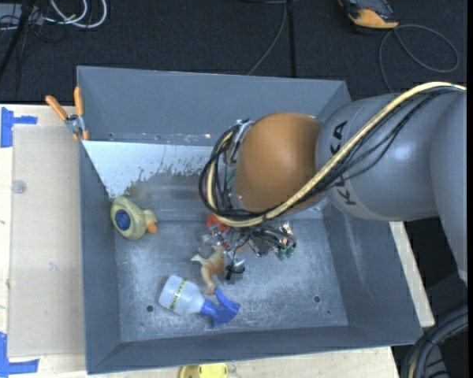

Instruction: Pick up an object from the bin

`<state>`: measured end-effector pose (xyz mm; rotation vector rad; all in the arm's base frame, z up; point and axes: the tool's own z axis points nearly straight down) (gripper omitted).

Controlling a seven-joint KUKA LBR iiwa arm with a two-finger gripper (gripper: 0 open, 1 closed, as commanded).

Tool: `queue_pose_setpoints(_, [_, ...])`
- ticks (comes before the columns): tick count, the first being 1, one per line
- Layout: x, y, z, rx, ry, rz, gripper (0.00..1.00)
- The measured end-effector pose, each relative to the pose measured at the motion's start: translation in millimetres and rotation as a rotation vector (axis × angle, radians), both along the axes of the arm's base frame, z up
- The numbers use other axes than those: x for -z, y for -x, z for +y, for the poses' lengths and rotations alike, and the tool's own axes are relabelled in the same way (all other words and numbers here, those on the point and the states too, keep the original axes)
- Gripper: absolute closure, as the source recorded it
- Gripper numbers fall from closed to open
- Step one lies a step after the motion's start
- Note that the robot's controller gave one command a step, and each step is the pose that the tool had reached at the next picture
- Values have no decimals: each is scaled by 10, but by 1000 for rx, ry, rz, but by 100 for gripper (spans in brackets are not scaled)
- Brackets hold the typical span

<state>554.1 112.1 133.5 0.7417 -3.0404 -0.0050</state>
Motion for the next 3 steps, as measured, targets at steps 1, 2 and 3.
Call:
queue_pose_setpoints(1, [-215,-7,2,1,0,-3,100])
queue_pose_setpoints(2, [-335,-8,4,1,-1,-5,100])
queue_pose_setpoints(3, [-408,-9,6,3,-1,-5,100])
